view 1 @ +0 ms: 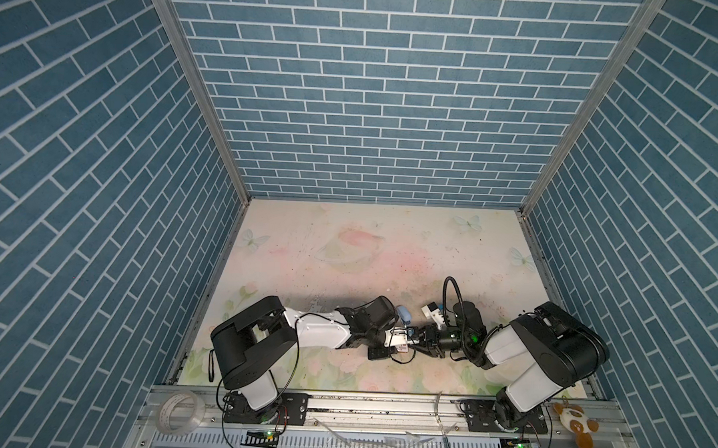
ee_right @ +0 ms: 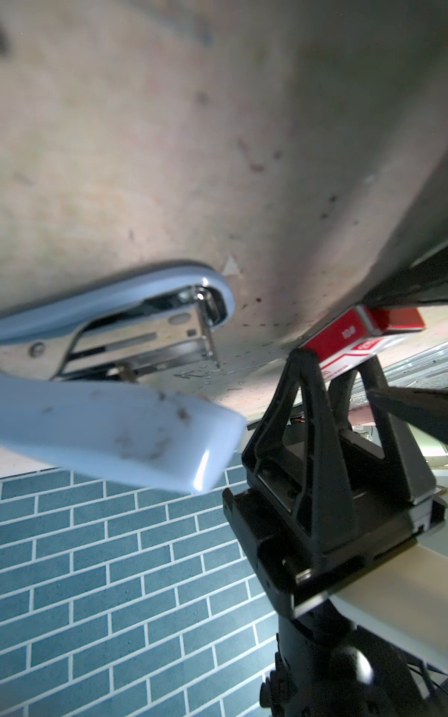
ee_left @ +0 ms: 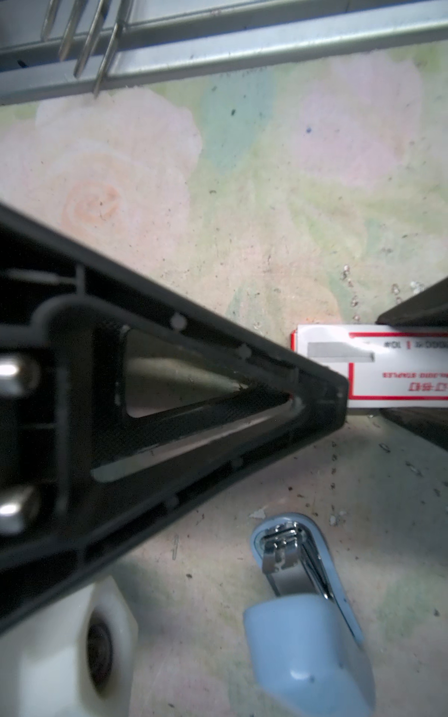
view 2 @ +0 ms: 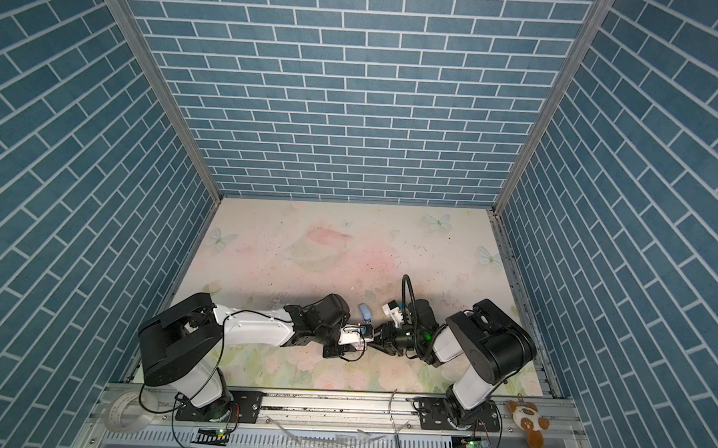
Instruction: Load the staples into the stapler
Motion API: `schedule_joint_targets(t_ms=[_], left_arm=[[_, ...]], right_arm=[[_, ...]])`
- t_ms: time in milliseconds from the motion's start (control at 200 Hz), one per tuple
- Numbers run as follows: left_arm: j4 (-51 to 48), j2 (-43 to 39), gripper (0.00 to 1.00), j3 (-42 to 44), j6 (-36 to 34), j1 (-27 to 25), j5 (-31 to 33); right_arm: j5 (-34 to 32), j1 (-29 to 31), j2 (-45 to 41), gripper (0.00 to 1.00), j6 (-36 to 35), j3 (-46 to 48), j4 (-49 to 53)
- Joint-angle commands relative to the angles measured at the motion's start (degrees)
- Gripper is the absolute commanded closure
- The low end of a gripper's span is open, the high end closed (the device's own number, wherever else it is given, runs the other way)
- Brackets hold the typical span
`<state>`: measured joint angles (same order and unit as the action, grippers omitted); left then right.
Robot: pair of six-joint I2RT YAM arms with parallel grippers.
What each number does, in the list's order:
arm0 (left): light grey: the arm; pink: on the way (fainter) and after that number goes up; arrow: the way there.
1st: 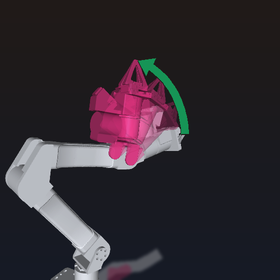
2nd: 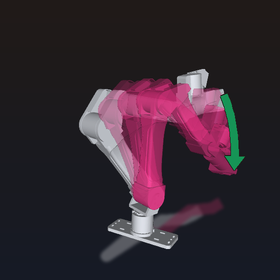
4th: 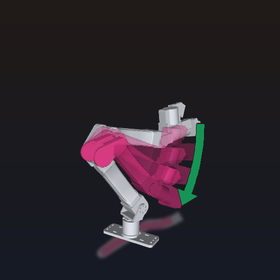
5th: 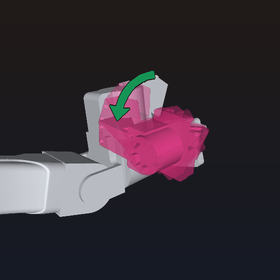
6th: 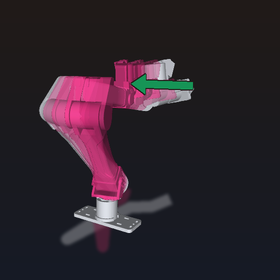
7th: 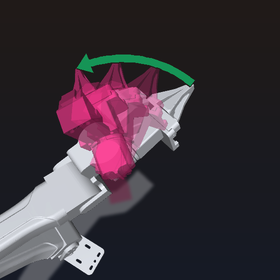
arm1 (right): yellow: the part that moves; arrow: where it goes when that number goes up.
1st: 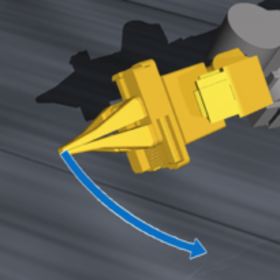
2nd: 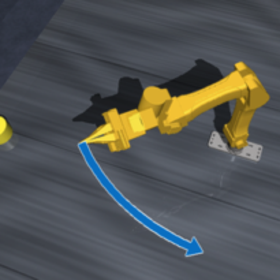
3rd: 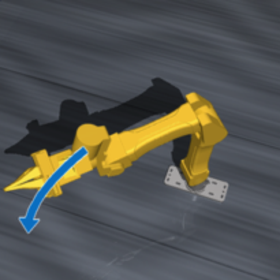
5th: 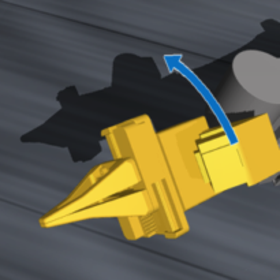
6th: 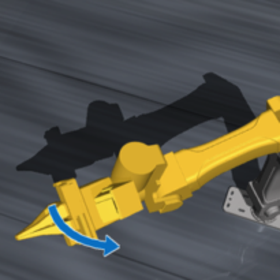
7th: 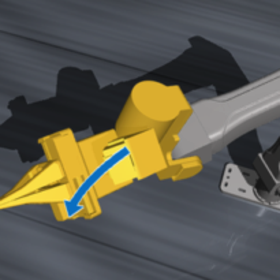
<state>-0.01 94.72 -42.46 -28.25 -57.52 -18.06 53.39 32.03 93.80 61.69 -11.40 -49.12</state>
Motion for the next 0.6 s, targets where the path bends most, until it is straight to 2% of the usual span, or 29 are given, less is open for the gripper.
schedule_joint_targets(t_ms=[0, 145, 315, 595], left_arm=[[-3.3, 2.7, 0.69, -0.3, -0.8, -0.7, 0.5], [-4.2, 2.2, 0.67, -0.3, -0.4, -0.7, 0.3], [-4.8, 1.3, 0.56, -0.1, 0.9, -0.8, -0.2], [-4.7, 0.4, 0.54, 0.3, 1.4, -0.9, 0.9]], right_arm=[[0.3, 0.6, -1.4, 0.66, 1.2, 0.1, -0.7], [-2.1, 0.5, -4.3, 0.67, -1.4, 0.7, 4.8], [-4.2, 0.4, -8.3, 0.66, -2.7, 0.9, 8.5], [-2.4, 0.5, -7.0, 0.66, -2.7, 0.5, 8.1]])
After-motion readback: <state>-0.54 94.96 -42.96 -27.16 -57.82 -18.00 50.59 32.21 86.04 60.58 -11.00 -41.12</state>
